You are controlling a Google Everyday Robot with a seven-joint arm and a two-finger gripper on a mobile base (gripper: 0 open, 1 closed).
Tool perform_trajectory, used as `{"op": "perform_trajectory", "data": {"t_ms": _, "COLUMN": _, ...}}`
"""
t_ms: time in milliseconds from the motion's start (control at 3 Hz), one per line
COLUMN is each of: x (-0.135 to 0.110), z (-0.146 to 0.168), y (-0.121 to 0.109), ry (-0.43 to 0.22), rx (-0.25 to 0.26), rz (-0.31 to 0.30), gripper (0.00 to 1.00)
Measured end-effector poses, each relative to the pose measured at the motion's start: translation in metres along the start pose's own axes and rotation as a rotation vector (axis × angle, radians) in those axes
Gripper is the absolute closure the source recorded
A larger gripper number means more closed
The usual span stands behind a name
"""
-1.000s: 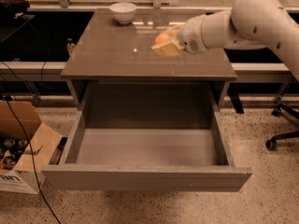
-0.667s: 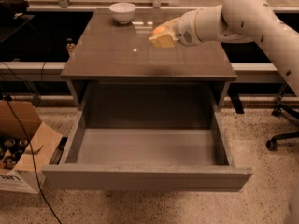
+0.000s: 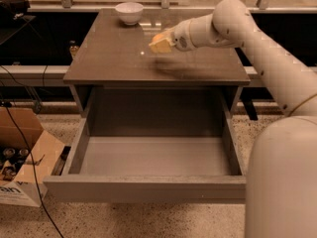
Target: Pick orange from top drawer and place on counter
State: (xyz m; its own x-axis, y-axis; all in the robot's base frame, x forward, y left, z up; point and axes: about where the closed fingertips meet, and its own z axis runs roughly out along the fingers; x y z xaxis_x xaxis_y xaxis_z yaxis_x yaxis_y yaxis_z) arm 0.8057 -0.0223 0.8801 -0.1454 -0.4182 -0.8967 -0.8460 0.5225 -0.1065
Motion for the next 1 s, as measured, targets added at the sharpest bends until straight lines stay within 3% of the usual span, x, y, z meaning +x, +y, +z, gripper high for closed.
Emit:
{"op": "perform_trajectory", "data": {"t_ms": 667, "x": 0.038, "z": 0.038, "y": -0.003, "ry": 0.129, "rx": -0.046, "rz": 0.047, "gripper": 0.37}}
{"op": "perform_trajectory", "data": {"t_ms": 1000, "x": 0.042, "z": 0.043, "y": -0.001, "ry": 0.142, "rx": -0.056, "rz": 0.051, "gripper": 0.06}}
